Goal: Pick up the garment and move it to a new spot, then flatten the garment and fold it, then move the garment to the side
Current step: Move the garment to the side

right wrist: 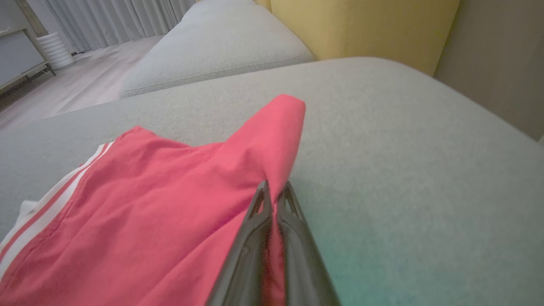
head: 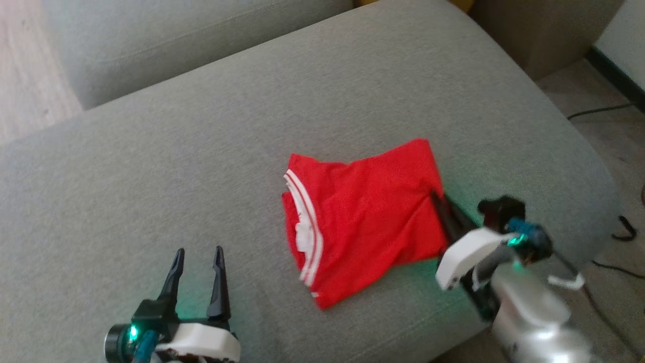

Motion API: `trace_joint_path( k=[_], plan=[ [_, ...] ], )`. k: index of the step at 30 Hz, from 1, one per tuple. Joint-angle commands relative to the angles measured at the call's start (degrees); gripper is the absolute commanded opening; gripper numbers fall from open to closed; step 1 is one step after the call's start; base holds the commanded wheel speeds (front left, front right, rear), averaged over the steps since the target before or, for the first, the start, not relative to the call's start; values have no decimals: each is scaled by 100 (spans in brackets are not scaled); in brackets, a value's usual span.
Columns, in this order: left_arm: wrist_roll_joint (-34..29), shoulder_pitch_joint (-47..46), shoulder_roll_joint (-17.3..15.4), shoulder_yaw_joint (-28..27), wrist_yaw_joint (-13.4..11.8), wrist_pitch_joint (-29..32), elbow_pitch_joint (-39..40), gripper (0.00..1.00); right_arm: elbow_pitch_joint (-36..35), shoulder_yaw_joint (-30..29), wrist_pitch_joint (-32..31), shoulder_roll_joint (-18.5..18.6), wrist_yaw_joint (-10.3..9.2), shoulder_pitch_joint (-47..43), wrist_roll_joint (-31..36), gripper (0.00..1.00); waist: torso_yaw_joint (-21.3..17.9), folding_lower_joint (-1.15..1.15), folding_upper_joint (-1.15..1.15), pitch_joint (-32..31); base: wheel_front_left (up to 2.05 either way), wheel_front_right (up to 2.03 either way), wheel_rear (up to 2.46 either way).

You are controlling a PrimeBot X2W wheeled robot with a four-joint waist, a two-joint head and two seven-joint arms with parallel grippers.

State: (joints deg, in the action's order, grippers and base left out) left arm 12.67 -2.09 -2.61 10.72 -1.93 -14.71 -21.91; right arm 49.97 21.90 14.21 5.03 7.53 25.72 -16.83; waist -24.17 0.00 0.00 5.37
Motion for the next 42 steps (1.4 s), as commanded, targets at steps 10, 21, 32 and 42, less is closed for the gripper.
trace_joint_path(
  k=[10, 21, 32, 42],
  plan=[
    [-329, -467, -27, -190, 143, -29, 58, 100, 1177, -1167, -18, 1027, -4, 2150, 1023, 0, 786, 0, 0, 511, 0, 0, 0],
    [-529, -604, -27, -381, 263, -29, 59, 100, 1856, -2944, -245, 1804, -4, 2726, 2564, 100, 1145, 0, 0, 770, 0, 0, 0],
    [-445, -571, -27, -621, 171, -29, 139, 100, 765, -3728, 73, 722, -4, 2400, 3221, 100, 1267, 0, 0, 592, 0, 0, 0],
    [-334, -499, -27, -656, 109, -29, 232, 100, -1162, -3146, 77, -149, -4, 999, 2072, 100, 1662, 0, 0, 318, 0, 0, 0]
  ],
)
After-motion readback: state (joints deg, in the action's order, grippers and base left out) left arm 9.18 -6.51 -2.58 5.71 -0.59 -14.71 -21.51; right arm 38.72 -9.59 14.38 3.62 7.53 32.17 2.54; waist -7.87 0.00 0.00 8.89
